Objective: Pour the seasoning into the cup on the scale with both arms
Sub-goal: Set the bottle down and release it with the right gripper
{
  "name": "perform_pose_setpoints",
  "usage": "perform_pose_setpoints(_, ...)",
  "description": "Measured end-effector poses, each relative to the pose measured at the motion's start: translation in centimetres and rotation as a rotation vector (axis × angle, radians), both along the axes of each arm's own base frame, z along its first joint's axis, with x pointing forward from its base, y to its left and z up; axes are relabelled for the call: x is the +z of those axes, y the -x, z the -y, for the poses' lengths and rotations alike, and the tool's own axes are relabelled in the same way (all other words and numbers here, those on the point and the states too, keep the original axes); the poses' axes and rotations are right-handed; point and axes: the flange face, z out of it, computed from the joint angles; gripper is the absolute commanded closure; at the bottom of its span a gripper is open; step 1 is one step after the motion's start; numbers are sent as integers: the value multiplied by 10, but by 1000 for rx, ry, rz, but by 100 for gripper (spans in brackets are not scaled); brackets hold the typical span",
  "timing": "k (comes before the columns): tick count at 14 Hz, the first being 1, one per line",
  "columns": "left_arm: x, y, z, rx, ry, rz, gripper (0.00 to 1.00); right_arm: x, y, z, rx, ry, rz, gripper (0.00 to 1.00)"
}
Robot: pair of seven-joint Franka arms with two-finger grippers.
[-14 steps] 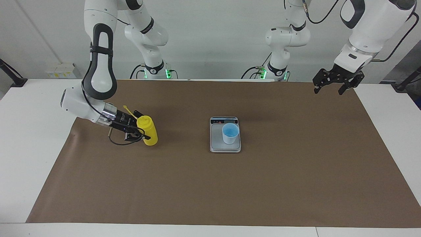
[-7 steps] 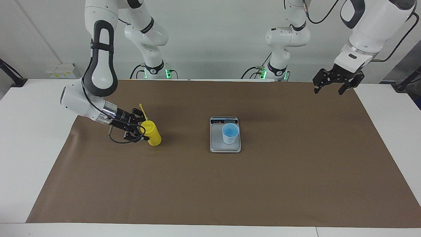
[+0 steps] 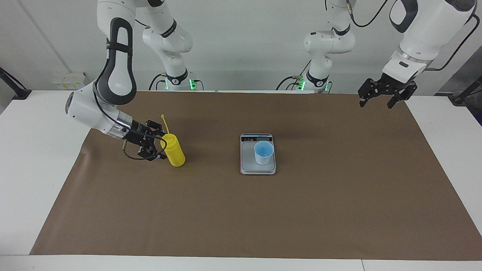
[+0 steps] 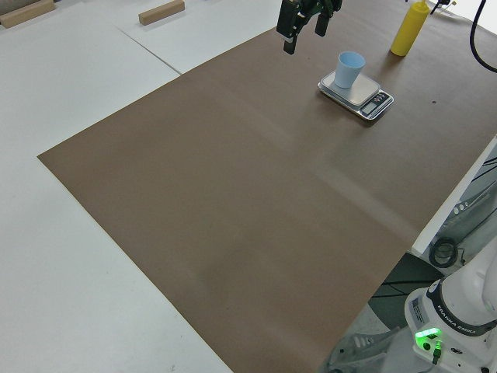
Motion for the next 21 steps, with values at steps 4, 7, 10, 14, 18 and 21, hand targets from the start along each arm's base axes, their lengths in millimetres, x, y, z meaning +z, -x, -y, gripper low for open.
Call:
perform_pose_setpoints(4, 0, 0, 0, 0, 0, 0, 0, 31, 6, -5, 217, 119, 126, 0)
perform_pose_setpoints(7, 0, 0, 0, 0, 0, 0, 0, 59, 12, -38, 457, 229, 223, 0)
perform_pose_setpoints(10, 0, 0, 0, 0, 0, 0, 0, 75, 15, -62, 721, 310, 320, 0)
perform_pose_setpoints(14, 0, 0, 0, 0, 0, 0, 0, 110, 8, -61, 919, 410, 422, 0)
perform_pose_setpoints(18, 0, 0, 0, 0, 0, 0, 0, 152, 2, -87, 1045, 556, 454, 0)
perform_pose_setpoints(21, 0, 0, 0, 0, 0, 0, 0, 183, 3, -95, 1059, 562, 463, 0)
